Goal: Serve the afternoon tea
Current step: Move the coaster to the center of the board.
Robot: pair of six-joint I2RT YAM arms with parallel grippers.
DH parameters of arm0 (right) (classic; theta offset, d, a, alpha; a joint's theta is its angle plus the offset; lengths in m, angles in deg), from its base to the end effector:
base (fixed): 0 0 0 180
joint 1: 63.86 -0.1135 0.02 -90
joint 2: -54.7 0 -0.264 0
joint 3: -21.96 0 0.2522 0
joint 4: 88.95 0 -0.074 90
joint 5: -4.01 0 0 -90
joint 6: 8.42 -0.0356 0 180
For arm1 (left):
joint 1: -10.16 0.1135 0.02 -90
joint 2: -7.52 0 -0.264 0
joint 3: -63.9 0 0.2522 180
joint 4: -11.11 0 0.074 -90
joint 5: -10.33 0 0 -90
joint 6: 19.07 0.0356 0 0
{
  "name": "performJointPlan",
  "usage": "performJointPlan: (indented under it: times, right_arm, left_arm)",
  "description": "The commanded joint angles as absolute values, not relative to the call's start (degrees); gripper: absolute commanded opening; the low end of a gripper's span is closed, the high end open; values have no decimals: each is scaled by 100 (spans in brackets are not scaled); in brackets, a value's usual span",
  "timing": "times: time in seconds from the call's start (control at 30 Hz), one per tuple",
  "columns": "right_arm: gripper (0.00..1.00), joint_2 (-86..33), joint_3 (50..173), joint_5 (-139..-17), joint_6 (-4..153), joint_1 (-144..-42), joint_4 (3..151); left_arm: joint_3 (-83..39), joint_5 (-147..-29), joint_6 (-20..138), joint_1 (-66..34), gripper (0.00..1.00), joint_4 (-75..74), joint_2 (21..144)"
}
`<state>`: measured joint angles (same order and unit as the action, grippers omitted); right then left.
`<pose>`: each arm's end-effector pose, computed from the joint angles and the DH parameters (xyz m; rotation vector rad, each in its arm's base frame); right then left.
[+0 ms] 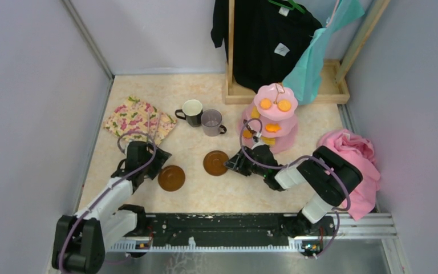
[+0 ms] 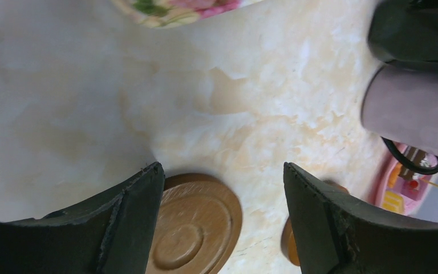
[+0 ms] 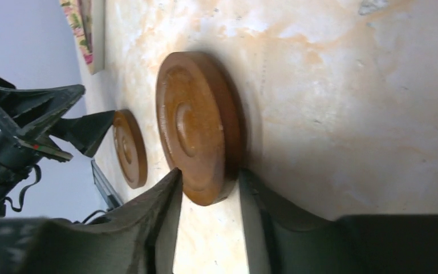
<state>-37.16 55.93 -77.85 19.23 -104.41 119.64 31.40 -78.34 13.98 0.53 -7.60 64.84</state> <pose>0.1927 0.1715 0.1103 0.3444 2.3006 1.1674 0.1833 -0.0303 0.1544 -0.9727 2.1904 -0.5415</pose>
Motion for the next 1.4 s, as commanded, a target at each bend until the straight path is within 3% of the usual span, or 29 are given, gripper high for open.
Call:
performJointPlan:
  times: [0.0, 0.13, 0.37, 0.47, 0.6, 0.77, 1.03, 1.37]
  right_arm:
    - [47, -3484, 5476, -7899, 2028, -10383, 11943]
    - [59, -3179, 5526, -8016, 2309, -10387, 11477]
    - [59, -2177, 6430, -9342, 3745, -11199, 9322]
    - [50, -2281, 7223, -10001, 4523, -11902, 8527]
    - [16, -2890, 8099, -10247, 5231, -12472, 8216]
    - [0, -3896, 9176, -9775, 5830, -12877, 8180]
    - [0, -5627, 10971, -9349, 6373, -13269, 7639]
    - [0, -6539, 12043, -9065, 6584, -13362, 7147]
  left_arm:
    - [3248, -7322, 1495, 14, 82, -2087, 5783]
    - [3469, -7124, 1282, 5, 82, -2444, 5080]
    - [3604, -7052, 1024, 0, 82, -3004, 4395]
    - [3690, -7061, 916, -4, 82, -3214, 4107]
    - [3800, -7061, 754, -4, 82, -3405, 3698]
    - [3948, -7117, 493, -3, 78, -3440, 3377]
    - [3898, -7111, 288, -4, 76, -3415, 3209]
    - [3859, -7045, 257, 4, 77, -3551, 3074]
